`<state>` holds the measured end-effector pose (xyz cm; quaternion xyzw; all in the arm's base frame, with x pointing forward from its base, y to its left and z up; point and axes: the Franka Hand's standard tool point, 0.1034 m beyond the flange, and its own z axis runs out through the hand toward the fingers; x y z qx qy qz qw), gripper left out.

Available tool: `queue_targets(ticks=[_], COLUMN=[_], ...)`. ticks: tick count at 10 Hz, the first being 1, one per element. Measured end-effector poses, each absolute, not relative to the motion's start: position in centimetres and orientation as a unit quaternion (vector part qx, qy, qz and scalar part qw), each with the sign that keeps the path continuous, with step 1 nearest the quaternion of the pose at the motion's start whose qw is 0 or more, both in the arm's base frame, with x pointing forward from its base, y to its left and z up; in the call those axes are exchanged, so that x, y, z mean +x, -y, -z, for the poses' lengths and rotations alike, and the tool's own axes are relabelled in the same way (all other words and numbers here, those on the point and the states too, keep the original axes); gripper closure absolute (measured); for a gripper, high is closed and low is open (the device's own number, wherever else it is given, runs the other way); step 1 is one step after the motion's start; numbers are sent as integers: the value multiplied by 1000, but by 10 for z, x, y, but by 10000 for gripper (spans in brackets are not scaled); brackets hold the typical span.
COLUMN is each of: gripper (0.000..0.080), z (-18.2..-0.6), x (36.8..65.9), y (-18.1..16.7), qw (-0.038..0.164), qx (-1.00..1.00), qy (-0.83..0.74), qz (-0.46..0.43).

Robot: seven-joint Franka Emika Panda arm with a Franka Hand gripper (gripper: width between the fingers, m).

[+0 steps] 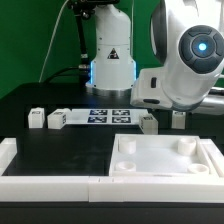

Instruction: Assemble one leg

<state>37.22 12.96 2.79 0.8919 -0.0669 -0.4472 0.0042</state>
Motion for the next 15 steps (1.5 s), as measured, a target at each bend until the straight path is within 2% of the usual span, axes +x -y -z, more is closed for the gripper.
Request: queue_targets(ticks=[5,8,9,10,11,12,15], gripper=[150,150,285,285,424,510,509], z=[-14,-11,-11,-11,-11,-11,-11], x=[363,359,359,359,359,359,359], y=[-133,-133,-133,-133,-133,-133,-133], qw=[12,15,15,15,15,15,15], qx=[890,888,888,888,888,888,888], qy=[72,73,73,73,73,73,73], qz=[450,453,454,453,453,453,453])
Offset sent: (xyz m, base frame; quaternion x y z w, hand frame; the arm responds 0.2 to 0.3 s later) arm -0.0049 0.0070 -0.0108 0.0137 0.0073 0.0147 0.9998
